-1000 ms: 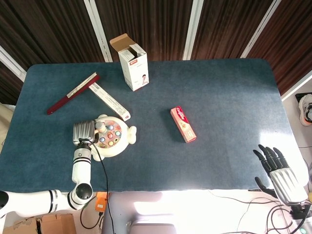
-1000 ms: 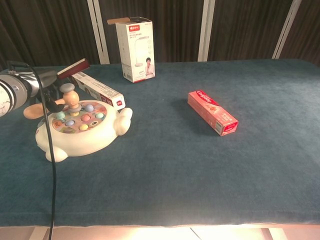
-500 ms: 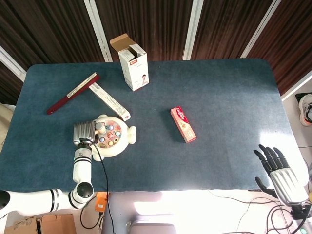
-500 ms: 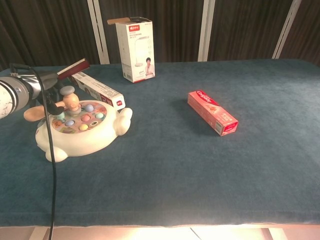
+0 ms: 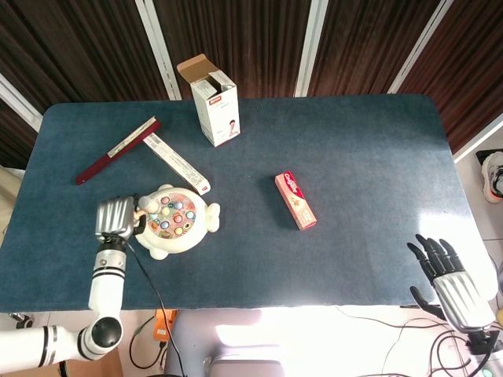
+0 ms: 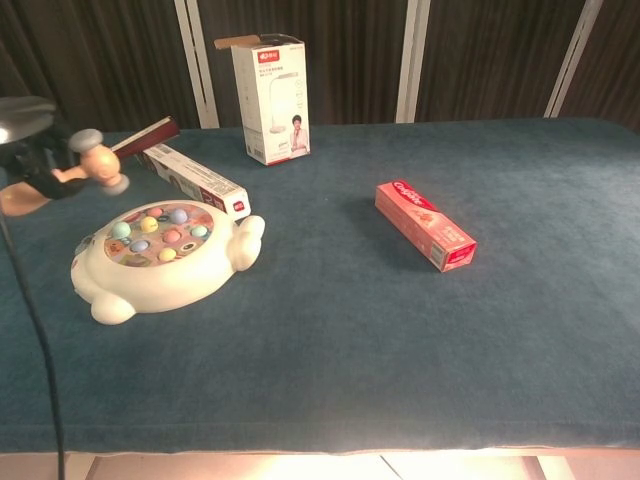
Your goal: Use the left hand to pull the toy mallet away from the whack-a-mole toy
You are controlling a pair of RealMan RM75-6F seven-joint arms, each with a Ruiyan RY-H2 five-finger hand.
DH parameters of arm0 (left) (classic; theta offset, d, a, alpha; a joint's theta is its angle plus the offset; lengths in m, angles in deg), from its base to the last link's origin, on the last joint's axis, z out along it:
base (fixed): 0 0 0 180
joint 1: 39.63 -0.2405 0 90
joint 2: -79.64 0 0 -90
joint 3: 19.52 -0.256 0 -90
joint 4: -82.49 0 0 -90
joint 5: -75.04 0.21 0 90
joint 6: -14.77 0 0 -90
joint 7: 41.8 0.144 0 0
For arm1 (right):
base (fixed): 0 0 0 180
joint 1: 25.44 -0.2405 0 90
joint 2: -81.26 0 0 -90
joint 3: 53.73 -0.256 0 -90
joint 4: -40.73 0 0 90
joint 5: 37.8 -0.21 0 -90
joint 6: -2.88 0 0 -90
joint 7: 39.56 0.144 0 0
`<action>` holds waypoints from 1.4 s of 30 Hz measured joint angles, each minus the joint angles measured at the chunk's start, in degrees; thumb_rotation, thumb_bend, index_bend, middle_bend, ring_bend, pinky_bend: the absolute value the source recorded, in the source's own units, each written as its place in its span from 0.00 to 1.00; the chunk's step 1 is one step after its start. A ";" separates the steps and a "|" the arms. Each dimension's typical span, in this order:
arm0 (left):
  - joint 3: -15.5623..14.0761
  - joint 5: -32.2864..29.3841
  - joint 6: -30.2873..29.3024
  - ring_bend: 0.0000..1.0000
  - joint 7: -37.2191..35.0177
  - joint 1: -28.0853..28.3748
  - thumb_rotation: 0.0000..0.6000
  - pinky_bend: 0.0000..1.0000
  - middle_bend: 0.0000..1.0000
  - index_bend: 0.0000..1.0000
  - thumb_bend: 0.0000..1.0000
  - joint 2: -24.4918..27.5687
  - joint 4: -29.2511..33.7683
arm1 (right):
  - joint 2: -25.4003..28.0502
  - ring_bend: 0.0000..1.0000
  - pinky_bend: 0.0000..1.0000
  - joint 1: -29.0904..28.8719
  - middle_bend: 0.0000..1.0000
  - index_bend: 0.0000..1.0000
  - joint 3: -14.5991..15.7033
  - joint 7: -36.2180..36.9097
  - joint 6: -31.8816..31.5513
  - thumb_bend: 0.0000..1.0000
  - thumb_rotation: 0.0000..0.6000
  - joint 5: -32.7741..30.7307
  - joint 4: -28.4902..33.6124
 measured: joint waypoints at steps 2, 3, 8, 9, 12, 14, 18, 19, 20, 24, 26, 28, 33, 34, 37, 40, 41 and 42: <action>-2.12 2.02 -0.74 0.46 -2.03 -2.48 1.00 0.64 0.62 0.69 0.60 1.32 -0.55 | -0.19 0.00 0.00 -0.03 0.00 0.00 0.09 -0.42 0.18 0.32 1.00 0.13 0.09; -3.19 2.86 -0.82 0.46 -3.57 -3.90 1.00 0.64 0.62 0.69 0.60 1.85 -1.46 | -0.27 0.00 0.00 -0.05 0.00 0.00 0.11 -0.58 0.28 0.32 1.00 0.16 0.11; -6.41 6.44 0.38 0.46 -8.49 -7.44 1.00 0.64 0.61 0.69 0.59 1.95 -7.85 | -0.54 0.00 0.00 -0.24 0.00 0.00 0.18 -1.35 0.91 0.32 1.00 0.16 0.35; -7.22 7.28 0.86 0.46 -9.38 -8.17 1.00 0.64 0.61 0.69 0.58 1.48 -9.93 | -0.60 0.00 0.00 -0.29 0.00 0.00 0.20 -1.49 1.04 0.32 1.00 0.16 0.40; -8.74 8.98 2.96 0.45 -12.31 -10.03 1.00 0.64 0.61 0.69 0.58 -0.29 -14.77 | -0.69 0.00 0.00 -0.43 0.00 0.00 0.28 -1.88 1.36 0.32 1.00 0.26 0.58; -9.19 9.71 4.52 0.45 -13.90 -10.90 1.00 0.64 0.61 0.69 0.57 -1.27 -16.41 | -0.72 0.00 0.00 -0.42 0.00 0.00 0.36 -2.01 1.34 0.32 1.00 0.40 0.63; -9.71 10.86 7.16 0.44 -15.77 -12.10 1.00 0.64 0.61 0.69 0.56 -3.33 -20.06 | -0.59 0.00 0.00 -0.27 0.00 0.00 0.43 -1.78 1.01 0.32 1.00 0.47 0.62; -9.74 10.95 7.88 0.44 -16.18 -12.33 1.00 0.64 0.60 0.69 0.56 -3.76 -20.91 | -0.54 0.00 0.00 -0.21 0.00 0.00 0.43 -1.61 0.90 0.32 1.00 0.44 0.55; -9.72 11.01 8.63 0.44 -16.63 -12.57 1.00 0.64 0.60 0.69 0.55 -4.17 -21.69 | -0.52 0.00 0.00 -0.17 0.00 0.00 0.44 -1.47 0.81 0.32 1.00 0.43 0.49; -9.36 11.36 10.85 0.44 -17.50 -13.44 1.00 0.64 0.60 0.69 0.53 -5.34 -23.87 | -0.42 0.00 0.00 -0.07 0.00 0.00 0.46 -1.03 0.51 0.32 1.00 0.52 0.28; -9.27 11.36 11.02 0.43 -16.87 -13.51 1.00 0.64 0.59 0.67 0.53 -5.31 -23.93 | -0.41 0.00 0.00 -0.02 0.00 0.00 0.45 -0.90 0.30 0.32 1.00 0.59 0.19; -9.16 11.07 11.60 0.42 -15.97 -13.60 1.00 0.64 0.58 0.66 0.52 -5.21 -24.00 | -0.40 0.00 0.00 0.06 0.00 0.00 0.45 -0.76 0.13 0.32 1.00 0.63 0.10; -8.73 10.08 14.01 0.42 -15.79 -13.98 1.00 0.64 0.58 0.66 0.50 -5.14 -24.78 | -0.42 0.00 0.00 0.02 0.00 0.00 0.37 -0.67 0.29 0.32 1.00 0.41 0.07; -8.66 9.97 14.37 0.42 -15.83 -14.06 1.00 0.64 0.58 0.66 0.50 -5.18 -25.13 | -0.41 0.00 0.00 -0.02 0.00 0.00 0.37 -0.68 0.39 0.32 1.00 0.38 0.07; -8.38 9.86 15.24 0.42 -16.03 -14.32 1.00 0.64 0.58 0.66 0.49 -5.35 -26.19 | -0.40 0.00 0.00 -0.06 0.00 0.00 0.36 -0.75 0.45 0.32 1.00 0.39 0.14; -8.12 10.07 15.98 0.41 -16.45 -14.52 1.00 0.64 0.56 0.64 0.46 -5.34 -26.70 | -0.40 0.00 0.00 -0.08 0.00 0.00 0.33 -0.75 0.49 0.32 1.00 0.33 0.16; -8.01 10.05 16.32 0.41 -16.63 -14.56 1.00 0.63 0.55 0.63 0.44 -5.26 -26.73 | -0.39 0.00 0.00 -0.10 0.00 0.00 0.32 -0.75 0.56 0.32 1.00 0.24 0.17; -7.83 9.97 16.88 0.41 -16.94 -14.61 1.00 0.63 0.55 0.63 0.43 -5.10 -26.82 | -0.38 0.00 0.00 -0.11 0.00 0.00 0.30 -0.75 0.65 0.32 1.00 0.14 0.19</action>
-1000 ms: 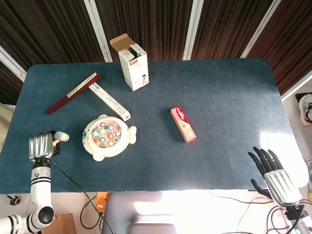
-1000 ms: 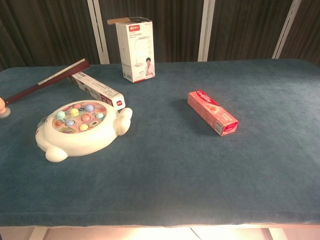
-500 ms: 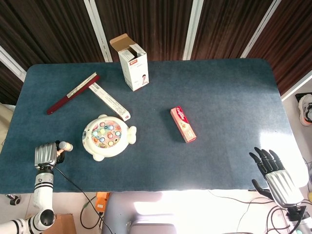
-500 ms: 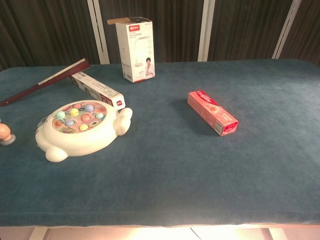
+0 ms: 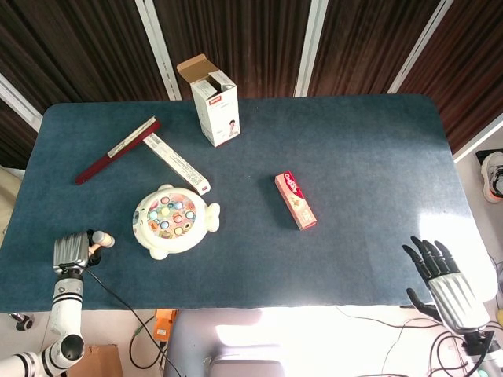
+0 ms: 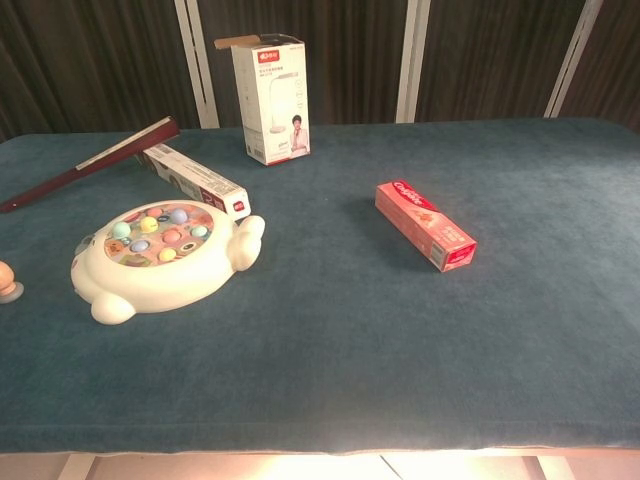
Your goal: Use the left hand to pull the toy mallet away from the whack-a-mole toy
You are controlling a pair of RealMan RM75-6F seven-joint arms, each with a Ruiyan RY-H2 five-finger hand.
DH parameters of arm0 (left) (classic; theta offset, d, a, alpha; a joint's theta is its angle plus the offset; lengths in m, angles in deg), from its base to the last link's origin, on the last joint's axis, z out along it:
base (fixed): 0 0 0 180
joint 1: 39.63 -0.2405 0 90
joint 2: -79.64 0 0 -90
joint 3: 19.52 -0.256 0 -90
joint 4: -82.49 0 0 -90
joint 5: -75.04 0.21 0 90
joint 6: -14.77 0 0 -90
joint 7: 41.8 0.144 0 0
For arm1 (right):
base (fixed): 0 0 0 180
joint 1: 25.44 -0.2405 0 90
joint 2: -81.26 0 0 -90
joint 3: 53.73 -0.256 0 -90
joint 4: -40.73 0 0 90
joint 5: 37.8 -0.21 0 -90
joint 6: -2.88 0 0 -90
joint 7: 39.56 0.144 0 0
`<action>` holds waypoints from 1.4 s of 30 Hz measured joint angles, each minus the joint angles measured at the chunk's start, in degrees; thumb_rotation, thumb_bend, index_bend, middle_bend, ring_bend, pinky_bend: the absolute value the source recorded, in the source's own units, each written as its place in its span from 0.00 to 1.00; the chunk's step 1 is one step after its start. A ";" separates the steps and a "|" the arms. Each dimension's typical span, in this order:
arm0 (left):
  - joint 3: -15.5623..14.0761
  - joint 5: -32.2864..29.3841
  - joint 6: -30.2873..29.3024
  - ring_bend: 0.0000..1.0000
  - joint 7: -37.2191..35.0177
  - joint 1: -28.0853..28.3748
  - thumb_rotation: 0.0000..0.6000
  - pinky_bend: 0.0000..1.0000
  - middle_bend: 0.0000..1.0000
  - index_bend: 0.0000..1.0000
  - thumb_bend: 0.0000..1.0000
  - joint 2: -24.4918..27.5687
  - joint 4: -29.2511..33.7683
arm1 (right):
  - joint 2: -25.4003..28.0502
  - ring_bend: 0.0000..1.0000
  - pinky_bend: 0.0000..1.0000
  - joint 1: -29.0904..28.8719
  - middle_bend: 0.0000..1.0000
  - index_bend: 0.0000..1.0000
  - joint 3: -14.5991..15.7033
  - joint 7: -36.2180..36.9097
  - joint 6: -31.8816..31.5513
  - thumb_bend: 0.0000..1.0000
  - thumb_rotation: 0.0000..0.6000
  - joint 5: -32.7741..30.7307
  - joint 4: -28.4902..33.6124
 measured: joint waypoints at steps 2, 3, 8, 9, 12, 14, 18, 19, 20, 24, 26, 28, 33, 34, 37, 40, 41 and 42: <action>0.28 -0.21 0.92 0.40 -0.41 -0.08 1.00 0.63 0.54 0.62 0.41 0.28 -0.24 | 0.04 0.00 0.00 -0.03 0.00 0.00 -0.03 -0.02 0.10 0.32 1.00 -0.11 0.07; 0.45 -0.34 1.40 0.40 -0.62 -0.14 1.00 0.63 0.54 0.62 0.41 0.44 -0.53 | 0.05 0.00 0.00 -0.03 0.00 0.00 -0.04 -0.04 0.08 0.32 1.00 -0.11 0.09; 0.70 -0.31 2.98 0.39 -1.66 -0.43 1.00 0.61 0.53 0.61 0.40 0.60 -1.69 | 0.04 0.00 0.00 -0.03 0.00 0.00 -0.06 -0.12 0.15 0.32 1.00 -0.21 0.13; 0.76 -0.29 3.50 0.39 -2.05 -0.51 1.00 0.61 0.53 0.61 0.39 0.68 -1.78 | 0.04 0.00 0.00 -0.03 0.00 0.00 -0.07 -0.16 0.16 0.32 1.00 -0.22 0.13; 0.90 -0.11 4.48 0.38 -2.74 -0.68 1.00 0.60 0.52 0.60 0.39 0.92 -2.19 | -0.01 0.00 0.00 0.00 0.00 0.00 -0.05 -0.32 0.16 0.32 1.00 -0.20 0.15; 1.03 0.09 4.60 0.38 -3.06 -0.76 1.00 0.60 0.52 0.60 0.39 0.97 -2.31 | -0.03 0.00 0.00 0.01 0.00 0.00 -0.01 -0.43 0.17 0.32 1.00 -0.16 0.19; 1.17 0.94 4.61 0.38 -3.39 -0.85 1.00 0.60 0.52 0.60 0.37 1.13 -2.51 | -0.04 0.00 0.00 0.03 0.00 0.00 0.02 -0.63 0.27 0.32 1.00 -0.18 0.25; 1.18 1.13 4.62 0.38 -3.41 -0.86 1.00 0.59 0.52 0.59 0.36 1.18 -2.59 | -0.04 0.00 0.00 0.03 0.00 0.00 0.01 -0.68 0.28 0.32 1.00 -0.21 0.28; 1.17 1.29 4.68 0.38 -3.42 -0.86 1.00 0.59 0.52 0.59 0.34 1.24 -2.65 | -0.03 0.00 0.00 0.03 0.00 0.00 0.00 -0.70 0.29 0.32 1.00 -0.25 0.30; 1.14 2.16 4.97 0.38 -3.76 -0.90 1.00 0.58 0.52 0.56 0.30 1.45 -2.95 | 0.00 0.00 0.00 0.05 0.00 0.00 -0.02 -0.72 0.29 0.32 1.00 -0.31 0.34; 1.20 2.38 5.17 0.38 -3.99 -0.92 1.00 0.58 0.51 0.55 0.28 1.53 -3.06 | 0.02 0.00 0.00 0.06 0.00 0.00 -0.02 -0.73 0.26 0.32 1.00 -0.30 0.38; 1.47 2.31 5.40 0.38 -4.32 -0.92 1.00 0.58 0.50 0.54 0.27 1.62 -3.08 | 0.03 0.00 0.00 0.08 0.00 0.00 -0.02 -0.73 0.22 0.32 1.00 -0.29 0.39; 2.65 1.03 6.70 0.38 -5.47 -0.80 1.00 0.58 0.50 0.54 0.27 2.03 -2.97 | 0.04 0.00 0.00 0.13 0.00 0.00 0.00 -0.73 0.16 0.32 1.00 -0.25 0.38; 2.86 0.73 7.01 0.38 -5.67 -0.76 1.00 0.58 0.50 0.54 0.27 2.16 -2.92 | 0.05 0.00 0.00 0.14 0.00 0.00 0.00 -0.72 0.13 0.32 1.00 -0.22 0.38; 3.58 -0.34 8.15 0.38 -6.59 -0.66 1.00 0.58 0.50 0.54 0.27 2.64 -2.60 | 0.05 0.00 0.00 0.16 0.00 0.00 0.01 -0.76 0.09 0.32 1.00 -0.18 0.39; 4.48 -1.98 9.88 0.38 -7.79 -0.51 1.00 0.58 0.50 0.54 0.26 3.42 -2.07 | 0.03 0.00 0.00 0.16 0.00 0.00 -0.01 -0.87 0.15 0.32 1.00 -0.25 0.40; 4.76 -2.52 10.43 0.38 -8.15 -0.44 1.00 0.58 0.50 0.54 0.26 3.70 -1.92 | 0.03 0.00 0.00 0.16 0.00 0.00 -0.01 -0.89 0.16 0.32 1.00 -0.27 0.41; 5.11 -3.19 11.10 0.38 -8.60 -0.31 1.00 0.58 0.50 0.54 0.26 4.09 -1.74 | 0.02 0.00 0.00 0.16 0.00 0.00 -0.03 -0.93 0.16 0.32 1.00 -0.29 0.42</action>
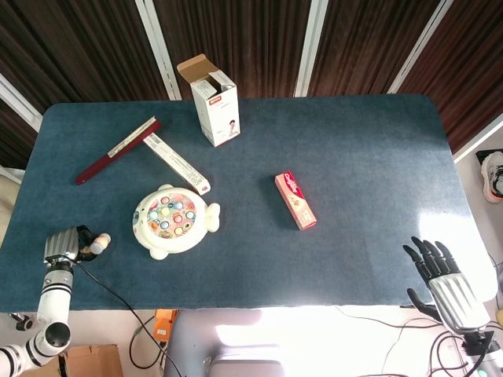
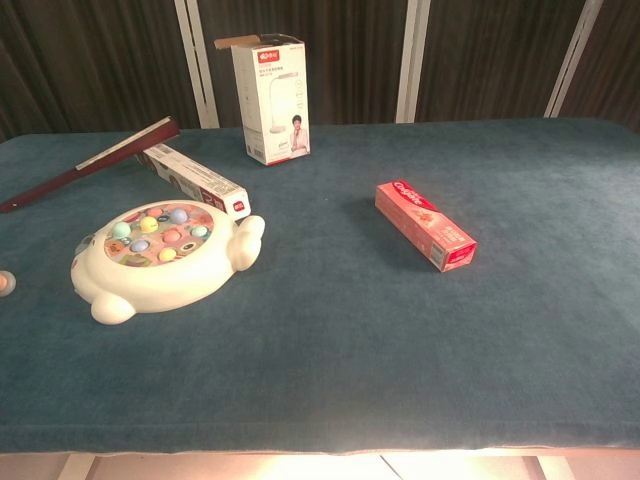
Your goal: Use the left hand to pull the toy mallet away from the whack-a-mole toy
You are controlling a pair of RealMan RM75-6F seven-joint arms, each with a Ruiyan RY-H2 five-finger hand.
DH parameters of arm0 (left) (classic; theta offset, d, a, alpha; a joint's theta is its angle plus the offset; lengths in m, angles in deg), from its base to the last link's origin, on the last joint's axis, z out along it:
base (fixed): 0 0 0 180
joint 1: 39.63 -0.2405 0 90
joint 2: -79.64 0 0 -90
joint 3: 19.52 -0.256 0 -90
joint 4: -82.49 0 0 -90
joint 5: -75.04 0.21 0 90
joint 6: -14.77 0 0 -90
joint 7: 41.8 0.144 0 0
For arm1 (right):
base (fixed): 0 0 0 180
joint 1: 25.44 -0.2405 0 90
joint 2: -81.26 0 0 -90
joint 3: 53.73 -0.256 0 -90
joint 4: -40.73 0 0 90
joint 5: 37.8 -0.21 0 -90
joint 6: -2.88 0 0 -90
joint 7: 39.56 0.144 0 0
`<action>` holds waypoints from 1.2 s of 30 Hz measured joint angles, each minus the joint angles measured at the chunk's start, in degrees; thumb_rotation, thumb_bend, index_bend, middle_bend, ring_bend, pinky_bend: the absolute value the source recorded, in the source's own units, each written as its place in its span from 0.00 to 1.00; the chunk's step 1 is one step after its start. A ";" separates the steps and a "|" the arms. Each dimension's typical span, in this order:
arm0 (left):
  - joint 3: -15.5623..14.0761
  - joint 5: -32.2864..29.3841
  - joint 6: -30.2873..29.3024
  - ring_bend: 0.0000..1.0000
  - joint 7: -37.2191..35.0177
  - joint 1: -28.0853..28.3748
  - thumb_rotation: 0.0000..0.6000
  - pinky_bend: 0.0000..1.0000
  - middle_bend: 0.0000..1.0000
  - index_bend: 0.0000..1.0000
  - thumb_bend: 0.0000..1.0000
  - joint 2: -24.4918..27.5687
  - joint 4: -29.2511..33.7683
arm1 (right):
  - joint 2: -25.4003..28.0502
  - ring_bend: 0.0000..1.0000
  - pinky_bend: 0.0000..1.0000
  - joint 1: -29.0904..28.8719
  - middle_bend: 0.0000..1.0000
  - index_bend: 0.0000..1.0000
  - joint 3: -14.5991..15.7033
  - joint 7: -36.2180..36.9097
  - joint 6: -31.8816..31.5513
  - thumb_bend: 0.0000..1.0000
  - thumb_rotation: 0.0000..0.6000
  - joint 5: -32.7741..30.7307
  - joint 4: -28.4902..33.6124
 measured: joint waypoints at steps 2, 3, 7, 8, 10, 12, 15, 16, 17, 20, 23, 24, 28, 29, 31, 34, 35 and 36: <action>0.38 -0.75 0.64 0.38 -0.44 0.27 1.00 0.58 0.50 0.54 0.26 0.54 0.20 | -0.01 0.00 0.00 -0.01 0.00 0.00 -0.02 -0.05 0.03 0.32 1.00 -0.02 0.03; 0.46 -1.01 0.79 0.38 -0.56 0.46 1.00 0.58 0.50 0.54 0.26 0.73 0.26 | -0.01 0.00 0.00 -0.01 0.00 0.00 0.00 -0.08 0.04 0.32 1.00 -0.01 0.04; 0.50 -1.47 0.69 0.38 -0.69 0.81 1.00 0.58 0.50 0.54 0.26 0.85 0.16 | -0.02 0.00 0.00 -0.02 0.00 0.00 -0.01 -0.12 0.08 0.32 1.00 -0.02 0.06; 0.51 -1.61 0.70 0.38 -0.71 0.88 1.00 0.58 0.50 0.54 0.26 0.86 0.07 | -0.02 0.00 0.00 -0.01 0.00 0.00 -0.01 -0.12 0.07 0.32 1.00 -0.01 0.06; 0.51 -2.04 0.82 0.38 -0.73 1.05 1.00 0.58 0.50 0.54 0.26 0.91 -0.12 | -0.01 0.00 0.00 0.03 0.00 0.00 0.00 -0.07 -0.05 0.32 1.00 0.04 0.04; 0.43 -2.52 1.06 0.37 -0.64 1.25 1.00 0.58 0.50 0.54 0.26 1.02 -0.29 | -0.01 0.00 0.00 0.06 0.00 0.00 -0.02 0.01 -0.18 0.32 1.00 0.07 0.00; 0.30 -2.65 1.03 0.37 -0.62 1.48 1.00 0.58 0.49 0.51 0.25 1.10 -0.57 | -0.03 0.00 0.00 0.08 0.00 0.00 -0.05 0.07 -0.22 0.32 1.00 0.07 -0.06; 0.27 -2.59 0.94 0.37 -0.68 1.51 1.00 0.58 0.49 0.50 0.25 1.08 -0.69 | -0.04 0.00 0.00 0.07 0.00 0.00 -0.03 0.04 -0.16 0.32 1.00 0.08 -0.06; 0.26 -2.54 0.91 0.37 -0.80 1.52 1.00 0.58 0.49 0.48 0.25 1.06 -0.76 | -0.04 0.00 0.00 0.06 0.00 0.00 -0.02 0.02 -0.13 0.32 1.00 0.09 -0.06; 0.10 -2.32 1.08 0.37 -1.13 1.56 1.00 0.57 0.48 0.44 0.24 1.21 -0.80 | -0.04 0.00 0.00 0.09 0.00 0.00 -0.01 0.02 -0.22 0.32 1.00 0.13 -0.07; -0.05 -1.85 1.08 0.36 -1.48 1.54 1.00 0.56 0.47 0.43 0.24 1.39 -0.73 | -0.04 0.00 0.00 0.12 0.00 0.00 -0.02 -0.03 -0.27 0.32 1.00 0.15 -0.03; -0.07 -1.72 1.07 0.36 -1.73 1.52 1.00 0.56 0.47 0.42 0.24 1.46 -0.68 | -0.04 0.00 0.00 0.13 0.00 0.00 -0.02 -0.06 -0.27 0.32 1.00 0.15 -0.03; -0.18 -0.81 0.87 0.35 -2.31 1.43 1.00 0.55 0.46 0.38 0.23 1.76 -0.42 | -0.07 0.00 0.00 0.11 0.00 0.00 -0.02 -0.14 -0.20 0.32 1.00 0.13 0.01; -0.23 -0.49 0.82 0.35 -2.45 1.38 1.00 0.54 0.46 0.37 0.22 1.95 -0.19 | -0.07 0.00 0.00 0.11 0.00 0.00 -0.04 -0.14 -0.21 0.32 1.00 0.12 0.01; -0.54 0.35 0.82 0.33 -2.61 1.20 1.00 0.52 0.41 0.33 0.20 2.85 0.94 | -0.07 0.00 0.00 0.13 0.00 0.00 -0.04 -0.17 -0.24 0.32 1.00 0.12 -0.01; -1.22 1.76 0.76 0.28 -2.51 0.84 1.00 0.47 0.25 0.26 0.16 4.76 3.39 | -0.04 0.00 0.00 0.19 0.00 0.00 0.00 -0.09 -0.36 0.32 1.00 0.18 -0.03; -1.52 2.56 0.53 0.24 -2.45 0.63 1.00 0.45 0.18 0.23 0.15 5.63 4.57 | -0.03 0.00 0.00 0.23 0.00 0.00 -0.01 -0.07 -0.40 0.32 1.00 0.15 -0.06; -1.93 3.94 -0.02 0.20 -2.42 0.25 1.00 0.42 0.12 0.20 0.14 6.93 6.40 | -0.02 0.00 0.00 0.26 0.00 0.00 -0.01 -0.02 -0.45 0.32 1.00 0.13 -0.09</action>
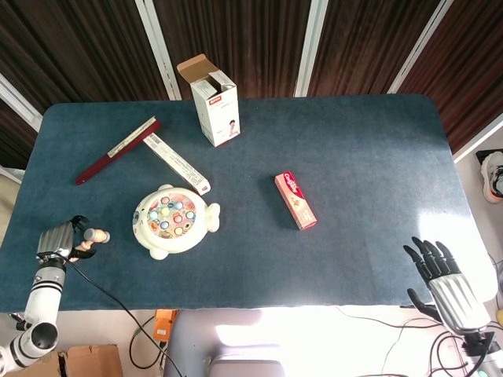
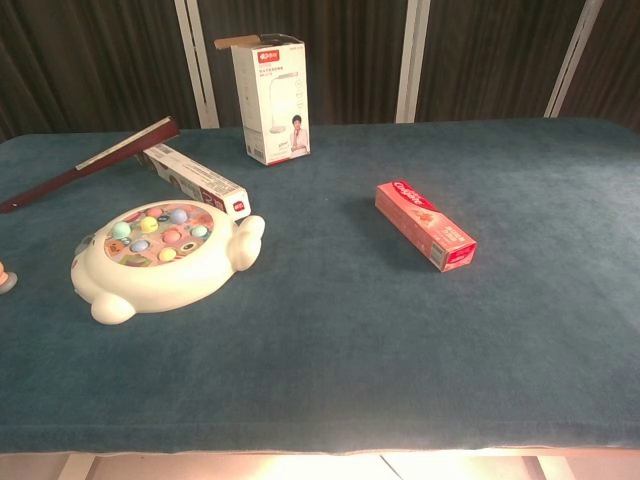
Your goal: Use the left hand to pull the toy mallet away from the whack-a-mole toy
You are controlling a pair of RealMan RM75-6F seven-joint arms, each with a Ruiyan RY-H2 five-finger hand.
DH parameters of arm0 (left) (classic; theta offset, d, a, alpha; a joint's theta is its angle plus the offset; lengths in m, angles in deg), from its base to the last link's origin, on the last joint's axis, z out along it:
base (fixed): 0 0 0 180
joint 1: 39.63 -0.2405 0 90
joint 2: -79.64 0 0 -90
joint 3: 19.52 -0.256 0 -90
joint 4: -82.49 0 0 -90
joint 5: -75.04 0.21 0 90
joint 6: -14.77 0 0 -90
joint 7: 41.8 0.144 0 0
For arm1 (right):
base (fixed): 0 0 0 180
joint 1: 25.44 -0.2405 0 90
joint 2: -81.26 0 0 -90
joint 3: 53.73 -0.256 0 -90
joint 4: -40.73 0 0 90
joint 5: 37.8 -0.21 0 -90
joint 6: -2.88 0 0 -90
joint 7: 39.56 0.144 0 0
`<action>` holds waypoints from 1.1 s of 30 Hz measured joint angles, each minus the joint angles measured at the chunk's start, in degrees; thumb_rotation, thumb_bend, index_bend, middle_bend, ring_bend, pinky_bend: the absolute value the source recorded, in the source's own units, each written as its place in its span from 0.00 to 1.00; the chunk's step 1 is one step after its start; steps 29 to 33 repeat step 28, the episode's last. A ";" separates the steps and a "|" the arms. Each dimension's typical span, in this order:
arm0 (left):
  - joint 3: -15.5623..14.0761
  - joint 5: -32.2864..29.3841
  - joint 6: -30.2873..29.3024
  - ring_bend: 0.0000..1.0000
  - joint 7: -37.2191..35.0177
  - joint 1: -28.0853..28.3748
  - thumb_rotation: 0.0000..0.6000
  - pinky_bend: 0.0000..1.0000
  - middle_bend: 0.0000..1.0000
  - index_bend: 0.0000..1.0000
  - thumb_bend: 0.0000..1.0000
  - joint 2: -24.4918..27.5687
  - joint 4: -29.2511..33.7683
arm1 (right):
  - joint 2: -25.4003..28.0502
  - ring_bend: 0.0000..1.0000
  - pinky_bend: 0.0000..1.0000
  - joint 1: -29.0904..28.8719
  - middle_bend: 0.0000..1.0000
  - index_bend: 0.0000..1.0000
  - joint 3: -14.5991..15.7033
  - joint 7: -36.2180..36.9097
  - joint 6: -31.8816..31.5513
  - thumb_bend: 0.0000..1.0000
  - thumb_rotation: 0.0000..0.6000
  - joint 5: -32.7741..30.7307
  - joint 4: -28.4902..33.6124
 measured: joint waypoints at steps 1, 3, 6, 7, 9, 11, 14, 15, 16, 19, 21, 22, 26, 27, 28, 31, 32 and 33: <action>-0.30 1.34 -0.68 0.17 -0.06 -0.41 1.00 0.40 0.08 0.17 0.14 1.03 1.51 | 0.01 0.00 0.00 0.04 0.00 0.00 -0.01 0.09 -0.06 0.32 1.00 -0.03 -0.01; -0.99 5.58 -3.22 0.11 -0.76 -1.78 1.00 0.34 0.03 0.13 0.14 3.37 4.95 | 0.03 0.00 0.00 0.17 0.00 0.00 -0.03 0.18 -0.26 0.32 1.00 -0.13 -0.03; -2.28 14.40 -9.34 0.05 -2.87 -4.76 1.00 0.27 0.00 0.09 0.14 6.48 9.11 | 0.07 0.00 0.00 0.41 0.00 0.00 -0.14 0.25 -0.58 0.32 1.00 -0.47 -0.02; -2.76 17.56 -11.73 0.03 -3.59 -5.84 1.00 0.24 0.00 0.08 0.14 7.31 10.12 | 0.08 0.00 0.00 0.49 0.00 0.00 -0.19 0.25 -0.67 0.32 1.00 -0.59 0.03; -4.22 25.62 -18.03 0.00 -5.50 -8.61 1.00 0.21 0.00 0.06 0.14 8.82 12.02 | 0.05 0.00 0.00 0.61 0.00 0.00 -0.26 0.07 -0.73 0.32 1.00 -0.86 0.15; -6.04 33.20 -23.17 0.00 -7.26 -11.07 1.00 0.19 0.00 0.04 0.13 9.66 13.08 | -0.07 0.00 0.00 0.74 0.00 0.00 -0.33 -0.37 -0.65 0.32 1.00 -1.31 0.32; -10.01 46.55 -30.76 0.00 -8.92 -15.44 1.00 0.14 0.00 0.02 0.13 10.07 13.24 | -0.31 0.00 0.00 0.73 0.00 0.00 -0.32 -1.72 0.22 0.32 1.00 -1.85 0.78; -11.61 51.61 -34.15 0.00 -9.01 -17.46 1.00 0.13 0.00 0.01 0.13 9.76 12.65 | -0.38 0.00 0.00 0.67 0.00 0.00 -0.31 -2.23 0.51 0.32 1.00 -1.93 0.97; -12.77 55.02 -36.78 0.00 -9.06 -19.08 1.00 0.13 0.00 0.00 0.13 9.31 11.93 | -0.49 0.00 0.00 0.61 0.00 0.00 -0.30 -2.91 0.81 0.32 1.00 -1.97 1.21; -15.51 62.76 -44.15 0.00 -9.79 -23.47 1.00 0.12 0.00 0.00 0.13 7.20 8.79 | -0.77 0.00 0.00 0.54 0.00 0.00 -0.25 -3.85 1.21 0.32 1.00 -2.03 1.63; -16.76 64.78 -46.33 0.00 -11.02 -25.11 1.00 0.12 0.00 0.00 0.13 5.45 6.11 | -0.83 0.00 0.00 0.58 0.00 0.00 -0.23 -4.03 1.24 0.32 1.00 -2.08 1.71; -17.05 64.87 -46.54 0.00 -11.95 -25.52 1.00 0.12 0.00 0.00 0.13 4.79 4.95 | -0.89 0.00 0.00 0.65 0.00 0.00 -0.21 -4.20 1.25 0.32 1.00 -2.18 1.76; -17.37 62.80 -44.92 0.00 -16.27 -26.21 1.00 0.12 0.00 0.00 0.13 3.26 2.28 | -1.20 0.00 0.00 1.06 0.00 0.00 -0.40 -4.83 1.02 0.32 1.00 -2.94 1.85; -17.36 62.33 -44.55 0.00 -16.45 -26.39 1.00 0.12 0.00 0.00 0.13 3.01 1.93 | -1.26 0.00 0.00 1.14 0.00 0.00 -0.42 -4.88 0.94 0.32 1.00 -2.97 1.87; -17.36 61.99 -44.28 0.00 -16.12 -26.53 1.00 0.12 0.00 0.00 0.13 2.83 1.72 | -1.30 0.00 0.00 1.20 0.00 0.00 -0.43 -4.99 0.90 0.32 1.00 -2.99 1.83; -17.36 61.99 -44.28 0.00 -16.12 -26.53 1.00 0.12 0.00 0.00 0.13 2.83 1.72 | -1.30 0.00 0.00 1.20 0.00 0.00 -0.43 -4.99 0.90 0.32 1.00 -2.99 1.83; -17.36 61.99 -44.28 0.00 -16.12 -26.53 1.00 0.12 0.00 0.00 0.13 2.83 1.72 | -1.30 0.00 0.00 1.20 0.00 0.00 -0.43 -4.99 0.90 0.32 1.00 -2.99 1.83; -17.36 61.99 -44.28 0.00 -16.12 -26.53 1.00 0.12 0.00 0.00 0.13 2.83 1.72 | -1.30 0.00 0.00 1.20 0.00 0.00 -0.43 -4.99 0.90 0.32 1.00 -2.99 1.83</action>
